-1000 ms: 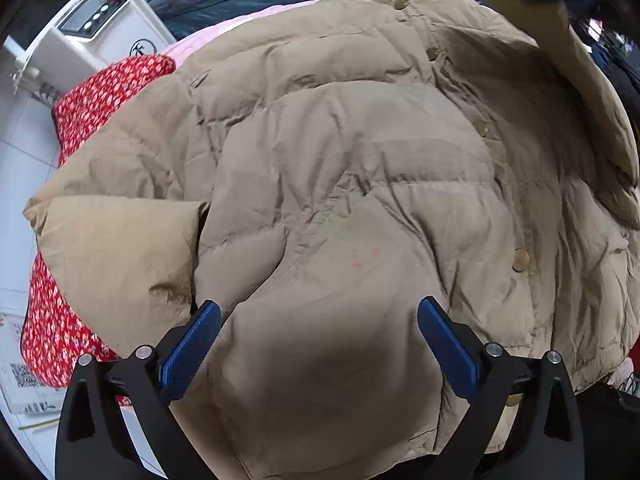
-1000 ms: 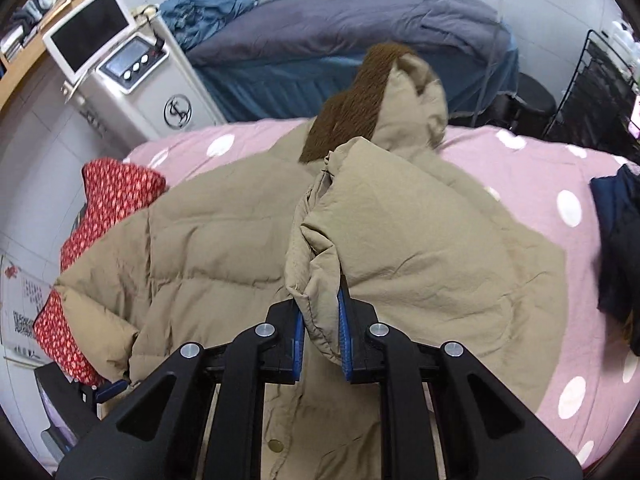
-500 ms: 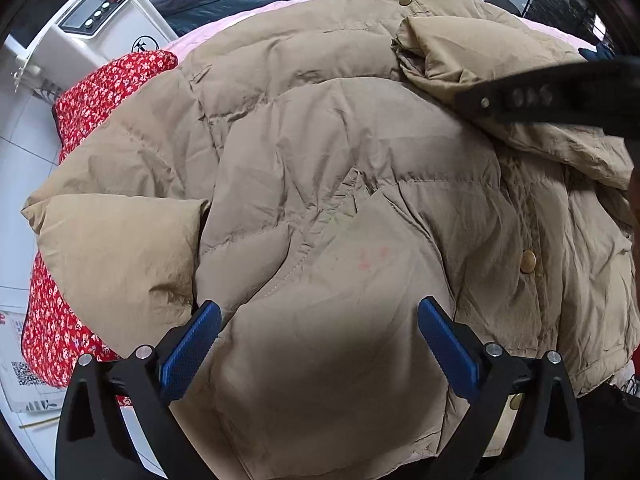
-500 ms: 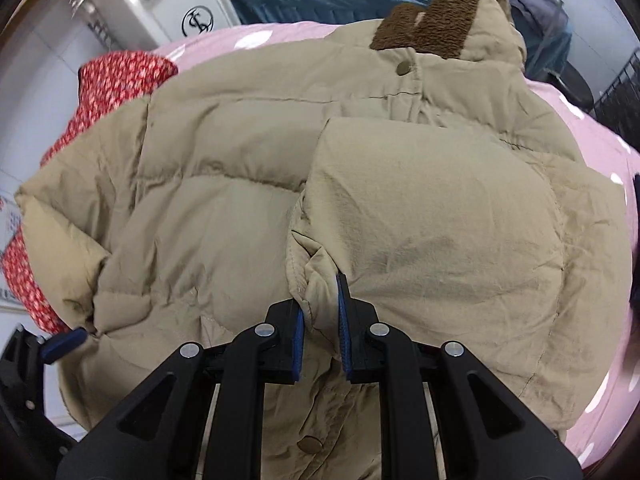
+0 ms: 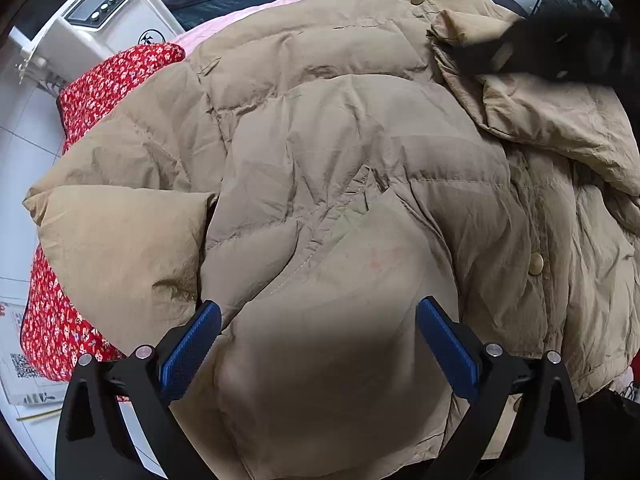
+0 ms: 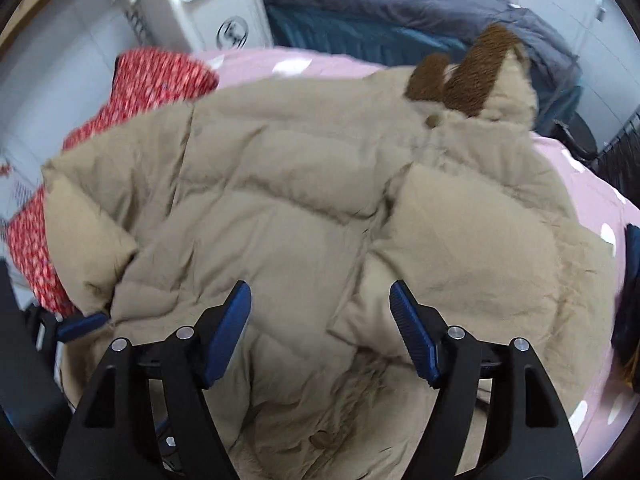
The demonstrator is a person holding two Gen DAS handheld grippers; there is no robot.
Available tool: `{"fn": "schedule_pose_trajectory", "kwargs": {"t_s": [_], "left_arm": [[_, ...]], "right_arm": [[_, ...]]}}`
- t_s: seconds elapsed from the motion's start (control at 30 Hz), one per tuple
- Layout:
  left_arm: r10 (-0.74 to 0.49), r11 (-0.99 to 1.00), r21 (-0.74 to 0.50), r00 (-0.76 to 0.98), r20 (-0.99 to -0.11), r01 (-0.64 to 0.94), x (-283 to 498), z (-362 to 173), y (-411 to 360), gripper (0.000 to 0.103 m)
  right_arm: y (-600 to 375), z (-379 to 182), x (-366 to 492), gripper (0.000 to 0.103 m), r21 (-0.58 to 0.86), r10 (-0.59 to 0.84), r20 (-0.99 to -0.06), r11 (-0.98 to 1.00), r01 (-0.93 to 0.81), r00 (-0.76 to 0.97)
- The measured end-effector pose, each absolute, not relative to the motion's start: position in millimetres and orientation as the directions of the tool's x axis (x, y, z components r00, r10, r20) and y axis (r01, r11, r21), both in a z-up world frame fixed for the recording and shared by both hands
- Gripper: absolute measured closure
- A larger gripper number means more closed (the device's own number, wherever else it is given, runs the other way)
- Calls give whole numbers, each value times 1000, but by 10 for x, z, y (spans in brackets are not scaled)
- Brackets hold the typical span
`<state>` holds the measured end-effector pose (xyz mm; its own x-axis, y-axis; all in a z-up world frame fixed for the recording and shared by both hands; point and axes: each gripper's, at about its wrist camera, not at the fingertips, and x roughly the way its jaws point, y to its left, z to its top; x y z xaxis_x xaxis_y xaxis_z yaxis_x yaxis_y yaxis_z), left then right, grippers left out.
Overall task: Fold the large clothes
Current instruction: 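Grasp the jacket side panel with the right tool and lift it, then fold the held side panel over the jacket front with the right tool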
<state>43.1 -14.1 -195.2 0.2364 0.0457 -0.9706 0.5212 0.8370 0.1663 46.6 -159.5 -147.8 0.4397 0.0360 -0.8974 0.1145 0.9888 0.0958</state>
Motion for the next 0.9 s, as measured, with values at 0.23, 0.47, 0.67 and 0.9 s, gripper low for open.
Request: {"fn": "schedule_pose_trajectory", "kwargs": {"t_s": [0.23, 0.47, 0.67, 0.9], "left_arm": [[38, 825, 166, 240, -970, 540, 404, -1949, -201, 6], [36, 802, 175, 246, -969, 572, 337, -1954, -296, 6], [45, 803, 177, 239, -970, 569, 322, -1978, -282, 6], [52, 817, 185, 249, -967, 546, 338, -1954, -215, 6]], "right_arm": [[-2419, -1287, 158, 31, 123, -96, -857, 916, 383, 507], [-3013, -1624, -101, 31, 94, -158, -908, 826, 556, 388], [-2945, -1910, -108, 26, 62, -126, -936, 860, 507, 329], [-2631, -2475, 87, 15, -159, -227, -957, 931, 328, 179]]}}
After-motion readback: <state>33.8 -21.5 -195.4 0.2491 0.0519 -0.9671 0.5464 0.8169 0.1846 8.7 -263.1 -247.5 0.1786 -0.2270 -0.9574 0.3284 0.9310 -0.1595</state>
